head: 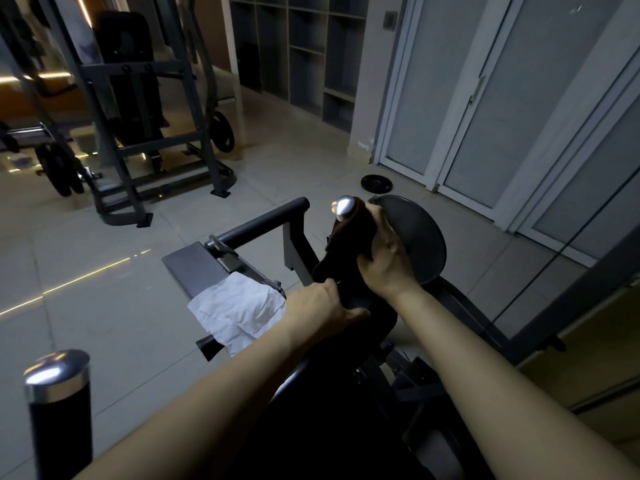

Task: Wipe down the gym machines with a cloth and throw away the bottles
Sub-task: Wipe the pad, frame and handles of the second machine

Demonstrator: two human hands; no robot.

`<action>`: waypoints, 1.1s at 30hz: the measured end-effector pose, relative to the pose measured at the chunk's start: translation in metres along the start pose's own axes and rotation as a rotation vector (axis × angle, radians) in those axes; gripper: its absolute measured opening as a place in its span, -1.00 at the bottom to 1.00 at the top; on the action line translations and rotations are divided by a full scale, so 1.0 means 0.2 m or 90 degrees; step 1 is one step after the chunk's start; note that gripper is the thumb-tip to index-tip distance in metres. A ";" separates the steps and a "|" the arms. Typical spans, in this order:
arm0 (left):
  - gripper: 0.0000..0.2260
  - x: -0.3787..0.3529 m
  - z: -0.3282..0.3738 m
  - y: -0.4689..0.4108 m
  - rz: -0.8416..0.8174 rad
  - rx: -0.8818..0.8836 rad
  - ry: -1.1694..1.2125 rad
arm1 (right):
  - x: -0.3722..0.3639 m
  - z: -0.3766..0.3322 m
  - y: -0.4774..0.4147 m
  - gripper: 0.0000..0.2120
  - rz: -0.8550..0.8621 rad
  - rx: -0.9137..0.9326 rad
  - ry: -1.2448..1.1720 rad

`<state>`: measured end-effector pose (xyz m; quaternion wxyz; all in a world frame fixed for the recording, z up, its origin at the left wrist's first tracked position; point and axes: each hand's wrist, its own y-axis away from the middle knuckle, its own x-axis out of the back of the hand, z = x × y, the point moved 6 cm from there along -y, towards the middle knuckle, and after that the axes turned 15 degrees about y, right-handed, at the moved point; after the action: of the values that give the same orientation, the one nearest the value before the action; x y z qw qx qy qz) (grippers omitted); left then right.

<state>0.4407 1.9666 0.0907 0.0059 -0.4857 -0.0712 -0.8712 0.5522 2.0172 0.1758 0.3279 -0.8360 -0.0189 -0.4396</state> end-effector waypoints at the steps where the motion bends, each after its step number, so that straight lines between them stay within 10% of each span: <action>1: -0.28 0.00 0.00 0.00 -0.003 -0.007 -0.018 | -0.01 0.01 0.00 -0.49 -0.017 0.007 0.013; 33: -0.21 -0.12 0.00 -0.04 -0.081 -0.062 -0.073 | 0.04 0.24 0.21 -0.72 -0.142 -0.172 -0.047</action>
<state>0.4539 1.9727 0.0695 -0.0769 -0.5290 -0.0597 -0.8430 0.6051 2.0093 0.1393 0.1607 -0.8808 -0.0645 -0.4408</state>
